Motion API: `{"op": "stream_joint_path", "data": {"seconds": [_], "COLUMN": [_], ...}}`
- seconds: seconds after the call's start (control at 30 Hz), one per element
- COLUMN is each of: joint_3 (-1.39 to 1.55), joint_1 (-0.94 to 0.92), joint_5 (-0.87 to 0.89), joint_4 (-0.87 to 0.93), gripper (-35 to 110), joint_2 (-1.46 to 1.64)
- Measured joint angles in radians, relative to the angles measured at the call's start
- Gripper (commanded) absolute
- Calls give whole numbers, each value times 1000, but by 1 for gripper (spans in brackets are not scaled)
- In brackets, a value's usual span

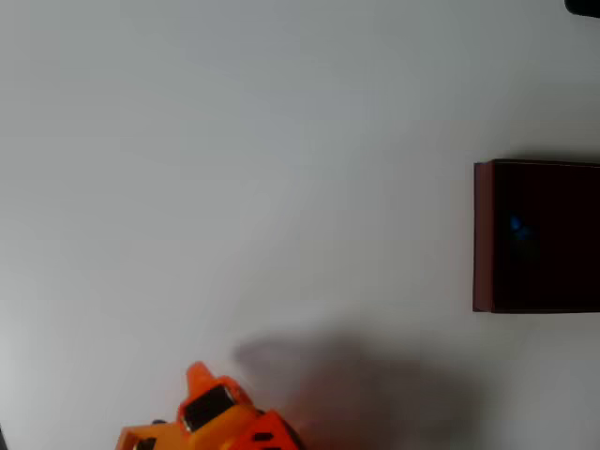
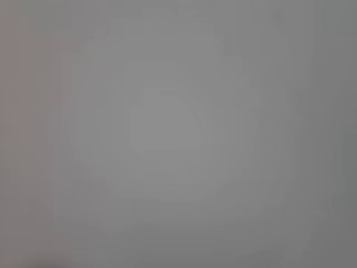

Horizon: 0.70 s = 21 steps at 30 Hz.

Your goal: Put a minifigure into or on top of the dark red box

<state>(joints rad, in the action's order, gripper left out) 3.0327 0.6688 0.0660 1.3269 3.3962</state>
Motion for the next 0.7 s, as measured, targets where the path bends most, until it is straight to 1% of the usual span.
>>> {"op": "stream_joint_path", "data": {"seconds": [0.17, 0.3, 0.33, 0.4, 0.47, 0.6, 0.7], "joint_3": [0, 0, 0, 0, 0, 0, 0], "joint_1": [-9, -3, -6, 14, 26, 15, 29], "joint_5": [64, 210, 216, 195, 100, -11, -44], "joint_4": [0, -2, -2, -2, -2, 2, 5], "gripper": [1, 0, 0, 1, 1, 0, 0], "joint_2": [2, 3, 5, 5, 2, 2, 2]}}
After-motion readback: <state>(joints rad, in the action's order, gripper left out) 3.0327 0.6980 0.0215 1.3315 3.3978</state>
